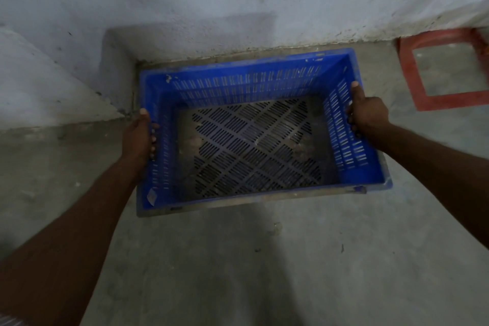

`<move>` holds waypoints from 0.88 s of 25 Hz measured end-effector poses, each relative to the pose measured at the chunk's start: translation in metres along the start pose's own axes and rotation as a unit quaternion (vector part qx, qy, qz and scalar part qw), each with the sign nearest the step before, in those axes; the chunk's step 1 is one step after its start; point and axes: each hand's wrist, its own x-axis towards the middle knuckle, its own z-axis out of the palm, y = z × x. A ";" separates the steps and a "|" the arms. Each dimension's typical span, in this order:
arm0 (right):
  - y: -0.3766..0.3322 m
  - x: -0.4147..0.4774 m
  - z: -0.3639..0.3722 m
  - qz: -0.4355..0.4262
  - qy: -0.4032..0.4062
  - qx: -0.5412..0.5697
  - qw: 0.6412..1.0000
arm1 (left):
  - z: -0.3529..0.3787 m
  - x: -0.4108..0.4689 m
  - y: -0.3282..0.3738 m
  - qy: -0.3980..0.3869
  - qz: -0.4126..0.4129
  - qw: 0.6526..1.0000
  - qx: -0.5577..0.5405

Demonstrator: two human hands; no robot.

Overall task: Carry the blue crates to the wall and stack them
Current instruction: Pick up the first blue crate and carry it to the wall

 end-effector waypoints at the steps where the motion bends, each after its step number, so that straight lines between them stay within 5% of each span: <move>1: -0.005 -0.004 -0.001 0.002 -0.005 -0.002 1.000 | 0.000 0.001 0.000 0.002 0.002 1.000 0.002; 11: -0.007 -0.007 -0.008 0.005 -0.031 -0.024 0.999 | -0.005 -0.012 0.017 -0.057 -0.042 0.997 -0.001; 15: -0.007 -0.043 -0.026 0.003 0.022 -0.057 0.998 | -0.019 -0.032 0.020 -0.002 -0.019 1.000 0.020; 18: -0.010 -0.110 -0.052 -0.043 0.048 -0.051 0.997 | -0.038 -0.094 0.021 0.102 0.022 0.993 0.047; 22: -0.020 -0.224 -0.111 -0.063 -0.001 0.006 0.998 | -0.058 -0.229 0.058 0.072 0.081 0.994 0.020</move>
